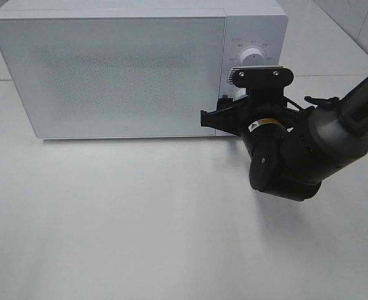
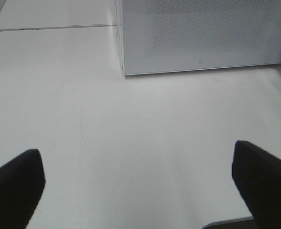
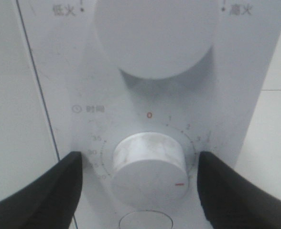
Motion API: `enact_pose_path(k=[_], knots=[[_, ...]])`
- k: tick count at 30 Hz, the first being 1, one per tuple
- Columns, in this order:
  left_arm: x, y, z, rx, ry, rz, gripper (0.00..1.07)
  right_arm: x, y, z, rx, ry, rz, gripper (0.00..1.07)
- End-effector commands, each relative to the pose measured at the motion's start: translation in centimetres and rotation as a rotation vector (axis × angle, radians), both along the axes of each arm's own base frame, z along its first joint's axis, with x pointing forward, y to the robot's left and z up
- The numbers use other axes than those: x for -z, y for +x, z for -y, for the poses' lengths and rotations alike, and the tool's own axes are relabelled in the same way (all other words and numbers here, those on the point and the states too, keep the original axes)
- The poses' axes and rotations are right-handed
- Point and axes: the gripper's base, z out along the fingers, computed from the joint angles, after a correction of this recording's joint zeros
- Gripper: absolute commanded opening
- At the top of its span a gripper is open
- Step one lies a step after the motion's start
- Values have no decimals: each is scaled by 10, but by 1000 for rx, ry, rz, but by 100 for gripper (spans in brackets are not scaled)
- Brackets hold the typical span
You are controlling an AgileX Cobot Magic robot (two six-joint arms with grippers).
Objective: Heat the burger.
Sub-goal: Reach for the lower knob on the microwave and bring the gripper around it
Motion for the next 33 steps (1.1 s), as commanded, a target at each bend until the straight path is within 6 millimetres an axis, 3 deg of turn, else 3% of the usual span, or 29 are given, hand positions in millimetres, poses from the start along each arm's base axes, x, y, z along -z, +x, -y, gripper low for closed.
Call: enact_pose_path(k=[1, 6, 8, 10, 11, 12, 14, 19, 29, 33], knots=[[1, 0, 0, -3, -7, 4, 101, -17, 7, 2, 34, 8, 111, 66], [1, 0, 0, -4, -6, 4, 101, -18, 7, 3, 35, 6, 120, 64], [1, 0, 0, -4, -6, 4, 101, -18, 7, 3, 38, 4, 126, 51], [1, 0, 0, -4, -6, 4, 101, -18, 7, 3, 39, 4, 128, 45], [1, 0, 0, -4, -6, 4, 101, -18, 7, 3, 39, 4, 128, 32], [1, 0, 0, -4, -6, 4, 101, -18, 7, 3, 39, 4, 128, 32], [1, 0, 0, -4, -6, 4, 101, -18, 7, 3, 35, 4, 125, 15], [1, 0, 0, -4, -6, 4, 101, -18, 7, 2, 34, 5, 124, 0], [1, 0, 0, -4, -6, 4, 101, -18, 7, 2, 30, 39, 130, 0], [1, 0, 0, -4, -6, 4, 101, -19, 7, -4, -5, 178, 134, 0]])
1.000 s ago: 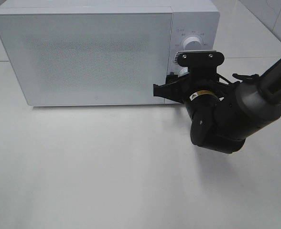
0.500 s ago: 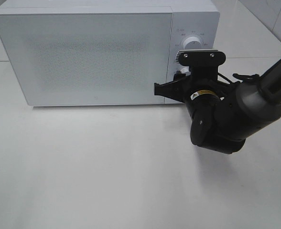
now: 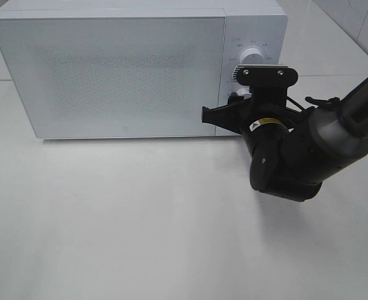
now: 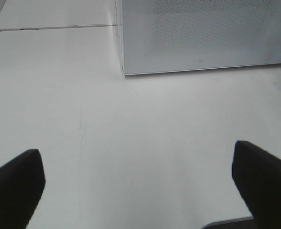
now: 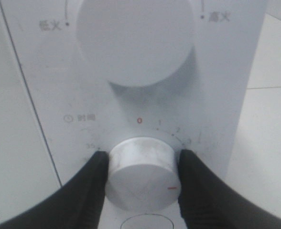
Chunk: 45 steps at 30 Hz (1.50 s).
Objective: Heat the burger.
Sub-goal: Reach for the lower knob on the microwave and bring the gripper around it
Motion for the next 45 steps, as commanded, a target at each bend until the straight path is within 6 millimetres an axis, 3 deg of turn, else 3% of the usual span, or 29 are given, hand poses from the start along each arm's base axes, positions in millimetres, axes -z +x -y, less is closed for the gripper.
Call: enact_pose_path(k=[1, 12, 19, 22, 27, 30, 32, 39, 45], knots=[[1, 0, 0, -4, -6, 4, 101, -17, 7, -4, -20, 110, 118, 0], [1, 0, 0, -4, -6, 4, 101, -19, 7, -11, -50, 542, 112, 0], [1, 0, 0, -4, -6, 4, 101, -25, 6, -20, -99, 995, 94, 0], [1, 0, 0, -4, -6, 4, 101, -26, 6, -20, -101, 1029, 102, 0], [1, 0, 0, -4, -6, 4, 101, -33, 6, -20, -104, 1341, 118, 0], [1, 0, 0, -4, -6, 4, 101, -33, 6, -20, -101, 1388, 115, 0], [1, 0, 0, -4, -6, 4, 101, -34, 6, -20, -87, 1534, 96, 0], [1, 0, 0, -4, -6, 4, 101, -34, 6, -20, -68, 1696, 65, 0], [1, 0, 0, -4, -6, 4, 101, -35, 6, -20, -68, 1736, 65, 0]])
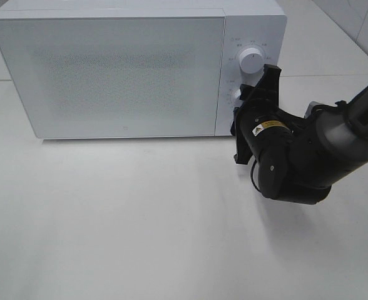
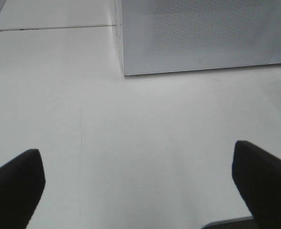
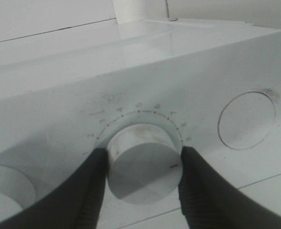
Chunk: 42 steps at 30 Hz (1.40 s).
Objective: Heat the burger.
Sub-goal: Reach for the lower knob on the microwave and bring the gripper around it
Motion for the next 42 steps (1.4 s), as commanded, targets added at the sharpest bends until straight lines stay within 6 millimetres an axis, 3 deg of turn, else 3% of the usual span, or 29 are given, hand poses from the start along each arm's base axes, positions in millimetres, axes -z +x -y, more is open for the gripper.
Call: enact_pose_path(k=[1, 20, 28, 36, 42], knots=[[1, 0, 0, -4, -6, 4, 101, -36, 8, -21, -146, 53, 278, 0], [1, 0, 0, -4, -6, 4, 101, -36, 8, -21, -146, 52, 278, 4], [1, 0, 0, -4, -6, 4, 101, -34, 10, -13, -57, 43, 262, 9], [1, 0, 0, -4, -6, 4, 101, -35, 10, -5, 28, 6, 272, 28], [1, 0, 0, -4, -6, 4, 101, -35, 10, -4, 41, -1, 269, 55]])
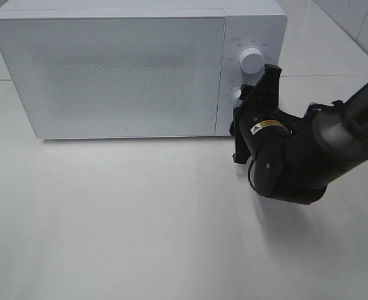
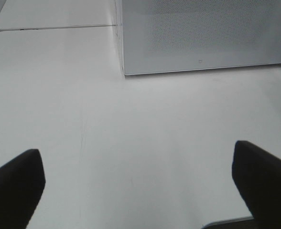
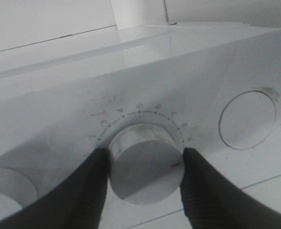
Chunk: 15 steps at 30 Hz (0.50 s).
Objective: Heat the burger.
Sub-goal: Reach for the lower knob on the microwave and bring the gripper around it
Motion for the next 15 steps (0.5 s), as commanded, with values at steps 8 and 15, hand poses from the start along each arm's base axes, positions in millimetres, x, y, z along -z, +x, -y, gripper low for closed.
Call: enact_pose_path(k=[8, 15], knots=[[1, 0, 0, -4, -6, 4, 101, -33, 5, -4, -25, -62, 253, 71], [1, 0, 0, -4, -6, 4, 101, -30, -7, -1, -106, -149, 169, 71]])
